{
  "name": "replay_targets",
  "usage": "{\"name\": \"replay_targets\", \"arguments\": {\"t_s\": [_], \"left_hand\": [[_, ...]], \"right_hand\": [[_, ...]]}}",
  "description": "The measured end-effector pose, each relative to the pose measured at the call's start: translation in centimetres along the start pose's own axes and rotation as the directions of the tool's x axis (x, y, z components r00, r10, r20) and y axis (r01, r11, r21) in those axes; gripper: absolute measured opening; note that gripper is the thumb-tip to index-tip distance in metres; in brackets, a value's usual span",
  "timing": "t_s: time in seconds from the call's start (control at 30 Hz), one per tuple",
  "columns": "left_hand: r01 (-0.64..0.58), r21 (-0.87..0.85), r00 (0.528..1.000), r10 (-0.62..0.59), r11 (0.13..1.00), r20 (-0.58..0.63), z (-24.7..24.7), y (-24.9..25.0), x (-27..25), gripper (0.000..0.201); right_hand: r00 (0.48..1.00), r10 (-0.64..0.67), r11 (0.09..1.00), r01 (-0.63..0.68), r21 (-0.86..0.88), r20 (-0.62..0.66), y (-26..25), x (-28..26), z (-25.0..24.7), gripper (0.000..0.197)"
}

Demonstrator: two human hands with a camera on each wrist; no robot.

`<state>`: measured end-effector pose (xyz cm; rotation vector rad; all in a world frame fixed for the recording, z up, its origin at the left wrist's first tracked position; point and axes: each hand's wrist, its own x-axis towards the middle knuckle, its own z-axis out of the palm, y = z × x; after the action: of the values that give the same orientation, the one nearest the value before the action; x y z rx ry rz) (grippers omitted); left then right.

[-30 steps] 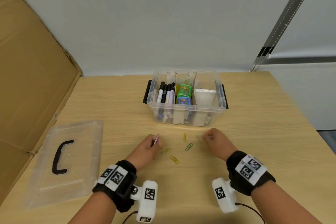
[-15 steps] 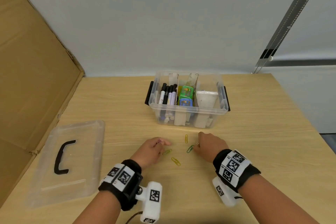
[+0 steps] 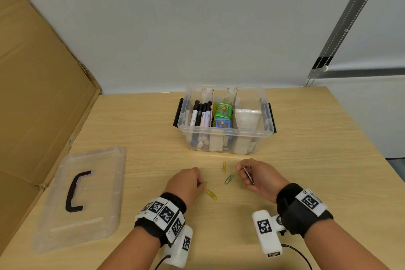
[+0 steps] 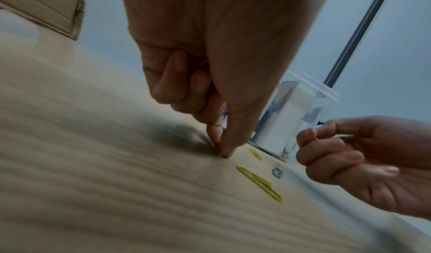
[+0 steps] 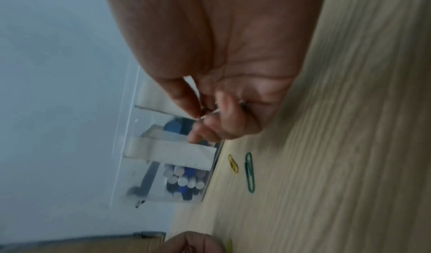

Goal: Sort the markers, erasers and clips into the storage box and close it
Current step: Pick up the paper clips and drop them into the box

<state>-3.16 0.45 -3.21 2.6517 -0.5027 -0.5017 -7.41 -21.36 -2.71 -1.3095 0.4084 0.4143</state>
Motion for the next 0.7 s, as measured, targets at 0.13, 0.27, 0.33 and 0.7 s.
{"name": "replay_targets", "arguments": {"t_s": [0.13, 0.27, 0.33, 0.7], "left_hand": [[-0.053, 0.088, 0.998, 0.051, 0.995, 0.022, 0.2, 0.0, 0.1, 0.017], [-0.081, -0.142, 0.994, 0.089, 0.987, 0.055, -0.1, -1.1, -0.3, 0.014], [-0.045, -0.351, 0.995, 0.072, 0.935, 0.065, -0.6, -1.6, -0.6, 0.018], [0.297, -0.945, 0.949, 0.158, -0.139, 0.275, -2.0, -1.4, -1.4, 0.010]], "right_hand": [[0.980, -0.197, 0.716, 0.134, -0.685, -0.015, 0.0, 0.3, 0.4, 0.023], [0.963, -0.244, -0.003, 0.114, -0.993, 0.111, 0.2, -0.2, 1.0, 0.018], [0.952, -0.260, -0.069, 0.151, -0.986, 0.164, 0.1, -0.4, 1.1, 0.021], [0.985, -0.138, 0.059, 0.113, -0.992, 0.104, -0.4, 0.9, 1.9, 0.010]]}}
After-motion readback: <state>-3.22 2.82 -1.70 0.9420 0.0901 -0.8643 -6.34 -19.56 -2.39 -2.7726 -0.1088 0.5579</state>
